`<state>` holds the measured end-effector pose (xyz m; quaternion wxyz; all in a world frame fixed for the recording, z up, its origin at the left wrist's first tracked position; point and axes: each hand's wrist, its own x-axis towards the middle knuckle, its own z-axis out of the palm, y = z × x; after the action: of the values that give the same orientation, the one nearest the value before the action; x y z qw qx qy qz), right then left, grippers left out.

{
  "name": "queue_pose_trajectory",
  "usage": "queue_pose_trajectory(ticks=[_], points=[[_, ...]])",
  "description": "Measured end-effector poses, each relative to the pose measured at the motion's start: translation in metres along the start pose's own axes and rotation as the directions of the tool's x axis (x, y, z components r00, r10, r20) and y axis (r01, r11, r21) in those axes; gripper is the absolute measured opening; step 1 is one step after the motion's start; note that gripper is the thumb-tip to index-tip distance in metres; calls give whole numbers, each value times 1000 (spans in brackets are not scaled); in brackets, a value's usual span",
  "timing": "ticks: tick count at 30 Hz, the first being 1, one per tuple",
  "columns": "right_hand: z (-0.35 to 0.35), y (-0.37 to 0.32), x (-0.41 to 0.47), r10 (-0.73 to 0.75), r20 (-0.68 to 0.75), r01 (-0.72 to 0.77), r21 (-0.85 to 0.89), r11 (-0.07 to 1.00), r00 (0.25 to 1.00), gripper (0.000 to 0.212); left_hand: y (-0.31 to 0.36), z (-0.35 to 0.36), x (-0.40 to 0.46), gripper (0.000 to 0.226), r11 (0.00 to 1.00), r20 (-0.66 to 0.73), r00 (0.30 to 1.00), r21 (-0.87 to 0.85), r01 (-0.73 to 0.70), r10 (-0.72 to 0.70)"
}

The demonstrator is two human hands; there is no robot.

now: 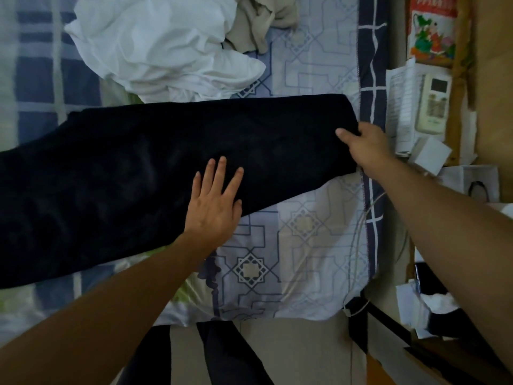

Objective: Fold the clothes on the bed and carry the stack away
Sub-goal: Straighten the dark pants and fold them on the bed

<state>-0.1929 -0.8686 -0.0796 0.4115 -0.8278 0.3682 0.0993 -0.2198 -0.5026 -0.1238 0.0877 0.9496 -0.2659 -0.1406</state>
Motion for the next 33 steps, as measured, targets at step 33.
queue_pose_trajectory(ticks=[33], points=[[240,-123,-175,-351,245,402,-207,892,904,32,-117,-64,-19,61,-213,636,661,-765,607,-399]])
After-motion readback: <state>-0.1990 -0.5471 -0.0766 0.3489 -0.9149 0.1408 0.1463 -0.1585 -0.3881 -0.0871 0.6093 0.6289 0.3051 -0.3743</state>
